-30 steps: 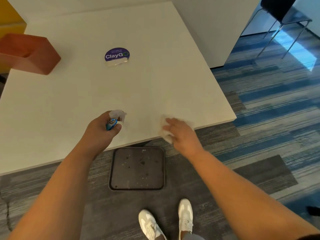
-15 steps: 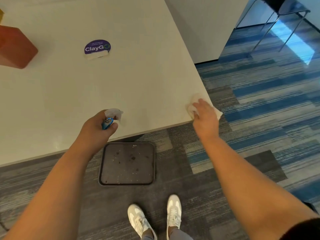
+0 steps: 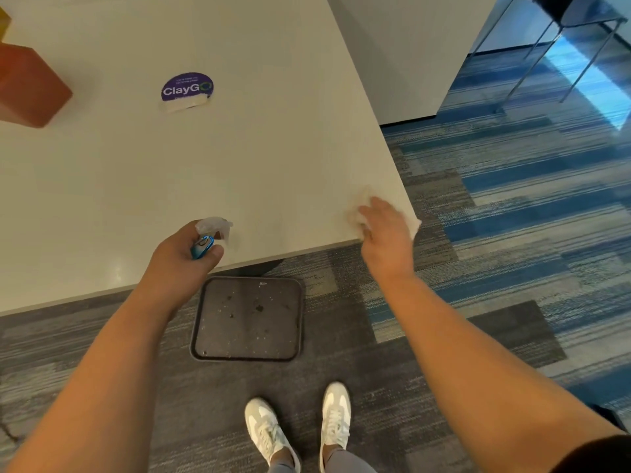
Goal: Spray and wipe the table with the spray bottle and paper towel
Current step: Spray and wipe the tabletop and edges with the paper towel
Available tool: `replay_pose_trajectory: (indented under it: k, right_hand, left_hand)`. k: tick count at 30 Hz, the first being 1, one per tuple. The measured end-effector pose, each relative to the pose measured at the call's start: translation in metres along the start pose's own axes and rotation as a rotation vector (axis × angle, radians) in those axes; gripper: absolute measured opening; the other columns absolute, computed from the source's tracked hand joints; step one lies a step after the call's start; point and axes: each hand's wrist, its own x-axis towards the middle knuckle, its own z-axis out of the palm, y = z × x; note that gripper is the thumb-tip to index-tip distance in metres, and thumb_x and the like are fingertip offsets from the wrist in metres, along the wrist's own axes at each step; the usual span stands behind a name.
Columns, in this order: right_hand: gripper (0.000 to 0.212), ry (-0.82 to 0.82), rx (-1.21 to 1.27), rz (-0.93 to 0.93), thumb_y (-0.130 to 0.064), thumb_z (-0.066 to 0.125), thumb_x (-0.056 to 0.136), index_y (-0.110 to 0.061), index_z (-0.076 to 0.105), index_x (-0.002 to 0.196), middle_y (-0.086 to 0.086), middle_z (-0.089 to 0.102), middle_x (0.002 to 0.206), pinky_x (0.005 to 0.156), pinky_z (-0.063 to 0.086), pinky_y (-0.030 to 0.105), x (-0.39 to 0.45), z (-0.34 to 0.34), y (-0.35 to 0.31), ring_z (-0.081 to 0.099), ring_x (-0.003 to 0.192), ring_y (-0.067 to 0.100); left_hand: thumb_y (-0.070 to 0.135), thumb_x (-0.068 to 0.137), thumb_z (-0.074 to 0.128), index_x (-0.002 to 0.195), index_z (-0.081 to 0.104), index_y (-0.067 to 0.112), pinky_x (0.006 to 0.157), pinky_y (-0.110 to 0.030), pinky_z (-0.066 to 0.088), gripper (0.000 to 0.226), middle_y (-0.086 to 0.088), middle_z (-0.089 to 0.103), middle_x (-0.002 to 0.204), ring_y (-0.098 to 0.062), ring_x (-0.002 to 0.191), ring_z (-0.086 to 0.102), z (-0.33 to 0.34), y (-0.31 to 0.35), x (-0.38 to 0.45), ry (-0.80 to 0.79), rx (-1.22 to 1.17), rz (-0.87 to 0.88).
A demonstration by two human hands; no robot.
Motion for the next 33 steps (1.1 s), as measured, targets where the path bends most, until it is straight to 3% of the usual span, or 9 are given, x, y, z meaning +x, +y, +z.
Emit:
replay_pose_trajectory:
  k: [4, 8, 10, 15, 20, 23, 27, 29, 33]
  right_hand:
    - [0.034, -0.269, 0.190, -0.400, -0.029, 0.053, 0.087, -0.014, 0.063, 0.115, 0.011, 0.053, 0.135, 0.105, 0.036, 0.050, -0.026, 0.023, -0.045, 0.046, 0.123, 0.031]
    - [0.035, -0.136, 0.378, -0.194, -0.020, 0.050, 0.090, -0.013, 0.059, 0.123, 0.012, 0.048, 0.139, 0.110, 0.028, 0.036, -0.006, -0.003, -0.031, 0.043, 0.127, 0.027]
    - [0.041, -0.062, 0.257, -0.113, -0.017, 0.052, 0.092, -0.014, 0.049, 0.132, 0.011, 0.041, 0.144, 0.113, 0.026, 0.043, 0.008, -0.014, -0.009, 0.036, 0.131, 0.025]
    - [0.088, -0.462, -0.168, -0.256, -0.015, 0.063, 0.084, -0.024, 0.005, 0.149, 0.001, 0.005, 0.158, 0.116, 0.008, 0.050, 0.017, -0.031, 0.031, 0.004, 0.144, 0.022]
    - [0.088, -0.255, -0.227, -0.257, -0.001, 0.068, 0.075, -0.023, 0.020, 0.145, 0.008, 0.021, 0.154, 0.111, 0.021, 0.058, 0.005, -0.020, 0.042, 0.016, 0.141, 0.032]
    - [0.087, -0.151, -0.203, -0.213, 0.000, 0.067, 0.070, -0.022, 0.024, 0.142, 0.011, 0.025, 0.150, 0.109, 0.019, 0.061, -0.001, -0.004, 0.021, 0.018, 0.139, 0.035]
    - [0.108, -0.337, -0.106, -0.221, 0.000, 0.063, 0.063, -0.031, 0.003, 0.146, 0.003, 0.000, 0.157, 0.114, -0.002, 0.054, -0.001, 0.004, -0.004, -0.007, 0.143, 0.028]
    - [0.109, -0.396, -0.137, -0.313, 0.004, 0.065, 0.066, -0.033, 0.001, 0.146, 0.004, -0.002, 0.157, 0.114, 0.001, 0.052, 0.003, -0.003, 0.003, -0.006, 0.143, 0.029]
    - [0.106, -0.287, -0.228, -0.329, 0.001, 0.075, 0.064, -0.025, 0.013, 0.146, 0.009, 0.012, 0.155, 0.115, 0.015, 0.051, 0.004, -0.018, 0.033, 0.012, 0.142, 0.031]
  left_hand:
    - [0.009, 0.094, 0.057, 0.112, 0.065, 0.033, 0.101, -0.030, 0.040, 0.031, 0.021, 0.062, 0.125, -0.003, 0.121, 0.053, 0.000, 0.001, -0.001, 0.000, 0.002, 0.001]
    - [0.008, 0.095, 0.057, 0.111, 0.065, 0.033, 0.100, -0.029, 0.040, 0.031, 0.024, 0.062, 0.122, 0.000, 0.119, 0.053, -0.001, 0.003, -0.001, 0.019, -0.007, 0.008]
    - [0.008, 0.095, 0.056, 0.111, 0.065, 0.033, 0.099, -0.029, 0.041, 0.031, 0.025, 0.062, 0.121, 0.000, 0.118, 0.054, 0.001, 0.004, -0.002, 0.025, -0.017, 0.007]
    - [0.006, 0.094, 0.056, 0.107, 0.065, 0.032, 0.101, -0.025, 0.038, 0.030, 0.024, 0.062, 0.123, -0.001, 0.120, 0.053, 0.007, 0.004, -0.005, 0.001, 0.002, 0.019]
    - [0.006, 0.094, 0.056, 0.106, 0.065, 0.032, 0.097, -0.022, 0.037, 0.031, 0.025, 0.061, 0.124, 0.002, 0.119, 0.052, 0.008, 0.007, -0.006, 0.001, -0.006, 0.016]
    - [0.007, 0.094, 0.056, 0.110, 0.065, 0.033, 0.099, -0.023, 0.038, 0.031, 0.024, 0.061, 0.124, -0.001, 0.120, 0.053, 0.011, 0.008, -0.008, 0.007, -0.009, 0.010]
    - [0.008, 0.095, 0.057, 0.113, 0.064, 0.033, 0.102, -0.026, 0.039, 0.032, 0.023, 0.061, 0.126, -0.003, 0.121, 0.053, 0.014, 0.008, -0.008, -0.002, 0.003, 0.000]
    - [0.009, 0.095, 0.057, 0.114, 0.064, 0.034, 0.104, -0.029, 0.039, 0.032, 0.021, 0.060, 0.128, -0.005, 0.122, 0.052, 0.014, 0.008, -0.008, -0.003, -0.003, -0.006]
    - [0.011, 0.095, 0.058, 0.116, 0.063, 0.033, 0.106, -0.033, 0.040, 0.031, 0.018, 0.060, 0.129, -0.008, 0.123, 0.053, 0.014, 0.009, -0.007, 0.011, -0.014, -0.004]
